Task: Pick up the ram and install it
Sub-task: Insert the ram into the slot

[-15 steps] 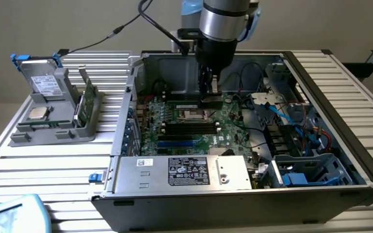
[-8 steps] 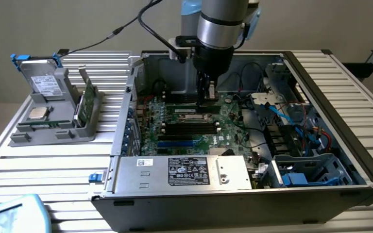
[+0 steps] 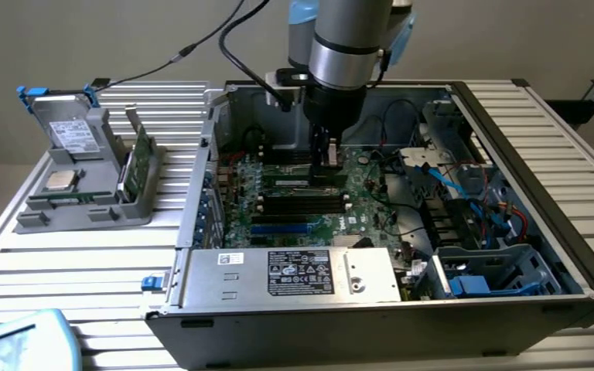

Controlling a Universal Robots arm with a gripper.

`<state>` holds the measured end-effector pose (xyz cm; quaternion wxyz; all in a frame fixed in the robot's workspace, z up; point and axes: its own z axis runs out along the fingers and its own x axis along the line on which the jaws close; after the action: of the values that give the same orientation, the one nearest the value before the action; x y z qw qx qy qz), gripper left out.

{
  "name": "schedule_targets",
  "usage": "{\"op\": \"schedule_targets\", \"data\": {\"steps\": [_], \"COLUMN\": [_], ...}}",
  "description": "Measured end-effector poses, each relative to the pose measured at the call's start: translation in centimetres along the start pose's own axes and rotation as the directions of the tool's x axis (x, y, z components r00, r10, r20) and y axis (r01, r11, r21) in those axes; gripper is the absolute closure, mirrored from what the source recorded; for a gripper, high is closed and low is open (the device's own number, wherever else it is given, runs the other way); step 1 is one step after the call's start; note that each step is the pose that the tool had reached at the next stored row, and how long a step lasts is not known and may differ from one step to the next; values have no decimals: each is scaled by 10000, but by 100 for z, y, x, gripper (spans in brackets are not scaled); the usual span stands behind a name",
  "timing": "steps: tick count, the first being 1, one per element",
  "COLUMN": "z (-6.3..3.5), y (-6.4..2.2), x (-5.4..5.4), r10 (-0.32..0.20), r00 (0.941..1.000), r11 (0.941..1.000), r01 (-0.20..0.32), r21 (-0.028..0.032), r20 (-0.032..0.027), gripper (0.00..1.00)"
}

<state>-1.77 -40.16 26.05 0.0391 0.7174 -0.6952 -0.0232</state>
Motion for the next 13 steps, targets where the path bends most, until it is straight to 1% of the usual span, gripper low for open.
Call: {"op": "schedule_targets", "data": {"steps": [13], "z": [235], "y": [-21], "x": [-5], "r10": [22], "r00": [10000], "r11": [10000], "r01": [-22], "r21": [0], "r20": [1], "gripper": [86]}}
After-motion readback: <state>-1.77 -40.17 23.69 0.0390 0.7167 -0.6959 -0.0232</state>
